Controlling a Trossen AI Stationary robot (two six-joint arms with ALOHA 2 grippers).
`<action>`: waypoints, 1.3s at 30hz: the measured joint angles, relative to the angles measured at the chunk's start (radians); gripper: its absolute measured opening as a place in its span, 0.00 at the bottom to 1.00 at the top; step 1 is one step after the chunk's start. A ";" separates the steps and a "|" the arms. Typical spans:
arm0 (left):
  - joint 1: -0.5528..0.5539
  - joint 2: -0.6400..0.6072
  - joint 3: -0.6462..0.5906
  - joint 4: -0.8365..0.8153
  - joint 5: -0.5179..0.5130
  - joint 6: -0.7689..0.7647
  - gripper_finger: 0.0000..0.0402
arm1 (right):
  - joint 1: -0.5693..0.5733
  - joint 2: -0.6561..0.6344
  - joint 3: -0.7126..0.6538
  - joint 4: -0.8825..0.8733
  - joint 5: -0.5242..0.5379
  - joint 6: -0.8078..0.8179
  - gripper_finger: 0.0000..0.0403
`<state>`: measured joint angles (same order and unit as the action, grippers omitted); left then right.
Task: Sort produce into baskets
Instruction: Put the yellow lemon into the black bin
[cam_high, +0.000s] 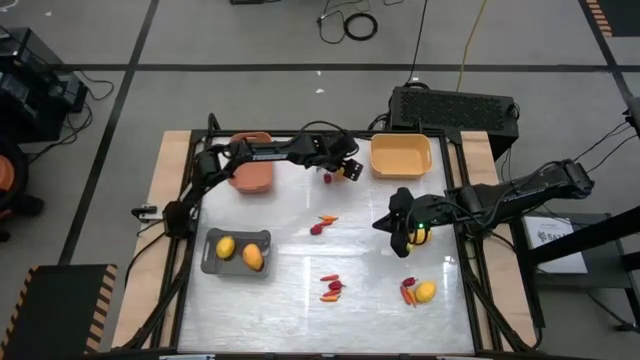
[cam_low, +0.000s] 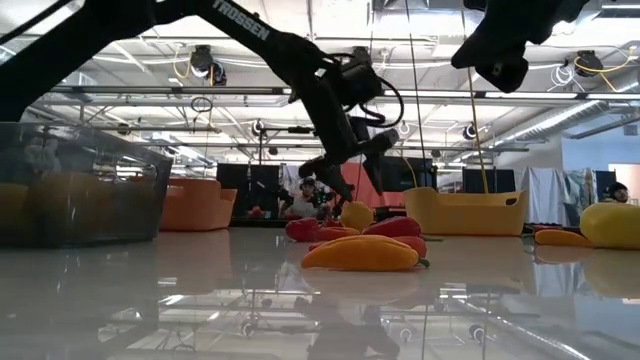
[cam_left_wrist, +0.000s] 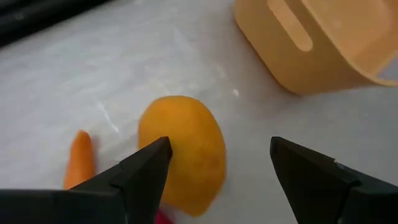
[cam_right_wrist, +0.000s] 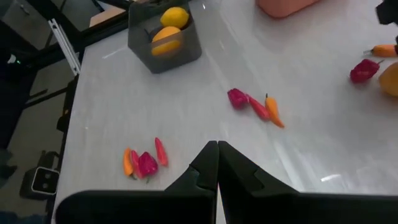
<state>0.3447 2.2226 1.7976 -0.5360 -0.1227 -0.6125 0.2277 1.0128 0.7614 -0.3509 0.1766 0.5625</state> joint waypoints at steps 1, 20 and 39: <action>0.000 0.006 0.002 0.000 -0.007 0.002 0.71 | 0.004 0.000 0.000 -0.005 0.000 0.002 0.00; -0.009 0.017 -0.001 0.006 -0.134 0.069 0.71 | 0.030 0.000 0.000 -0.026 0.001 0.028 0.00; 0.027 0.015 0.233 -0.139 -0.007 0.608 0.71 | 0.030 0.000 0.000 -0.028 0.002 0.021 0.00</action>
<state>0.3717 2.2380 2.0306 -0.6753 -0.1297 -0.0040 0.2573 1.0126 0.7612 -0.3786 0.1783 0.5835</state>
